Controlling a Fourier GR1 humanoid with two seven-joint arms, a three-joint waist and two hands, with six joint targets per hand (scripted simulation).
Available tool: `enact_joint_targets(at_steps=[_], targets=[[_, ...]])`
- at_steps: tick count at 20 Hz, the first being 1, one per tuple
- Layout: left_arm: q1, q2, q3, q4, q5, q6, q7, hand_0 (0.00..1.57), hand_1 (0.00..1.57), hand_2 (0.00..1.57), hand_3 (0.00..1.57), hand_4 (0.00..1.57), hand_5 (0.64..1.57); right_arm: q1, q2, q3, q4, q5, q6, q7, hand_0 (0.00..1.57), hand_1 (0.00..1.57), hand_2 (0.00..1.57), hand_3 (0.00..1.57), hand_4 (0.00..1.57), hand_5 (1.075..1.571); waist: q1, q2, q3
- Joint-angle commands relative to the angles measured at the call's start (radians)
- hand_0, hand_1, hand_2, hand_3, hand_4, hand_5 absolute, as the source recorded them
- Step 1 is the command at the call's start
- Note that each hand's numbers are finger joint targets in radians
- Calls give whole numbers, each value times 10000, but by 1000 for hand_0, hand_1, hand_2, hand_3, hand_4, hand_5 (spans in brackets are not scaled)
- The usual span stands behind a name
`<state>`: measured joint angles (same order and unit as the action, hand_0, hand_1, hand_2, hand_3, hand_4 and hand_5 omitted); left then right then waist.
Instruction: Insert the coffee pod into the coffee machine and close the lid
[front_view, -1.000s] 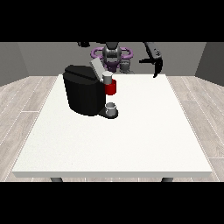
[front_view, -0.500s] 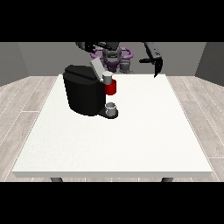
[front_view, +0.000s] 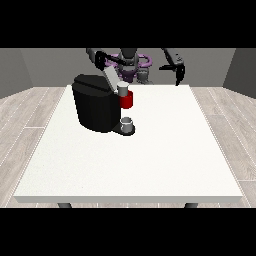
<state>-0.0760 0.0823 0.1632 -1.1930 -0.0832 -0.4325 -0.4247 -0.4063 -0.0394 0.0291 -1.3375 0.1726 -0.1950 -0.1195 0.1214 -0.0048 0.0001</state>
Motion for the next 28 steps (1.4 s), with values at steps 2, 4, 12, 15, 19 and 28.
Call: enact_joint_targets(at_steps=[2,4,12,15,19,28], targets=[[-260,47,41,-121,195,132,-238,0,0,0,0,308,1571,-944,-130,-550,1066,71,-205,-609,0,0,0,0,389,1571,20,688,0],[169,294,214,324,198,28,-775,0,0,0,0,357,1571,-1083,-219,-633,965,-253,203,-105,0,0,0,0,406,1571,-99,570,-2],[-287,184,-294,-738,311,107,505,0,0,0,0,367,1571,-1952,-346,-1213,2679,-280,-88,-963,0,0,0,0,439,1571,365,724,2],[-379,493,16,-253,551,-120,-13,0,0,0,0,396,1571,-1883,-680,-1364,2860,-470,371,-1457,0,0,0,0,435,1571,127,1009,0],[-745,574,257,600,522,124,-549,0,0,0,0,369,1571,-2558,-548,-1253,2775,-584,471,-918,0,0,0,0,317,1571,-54,1215,-2],[-919,744,299,950,571,-57,-1133,0,0,0,0,361,1571,-3158,22,-587,3037,208,-267,-1173,0,0,0,0,454,1571,329,1765,-9]])
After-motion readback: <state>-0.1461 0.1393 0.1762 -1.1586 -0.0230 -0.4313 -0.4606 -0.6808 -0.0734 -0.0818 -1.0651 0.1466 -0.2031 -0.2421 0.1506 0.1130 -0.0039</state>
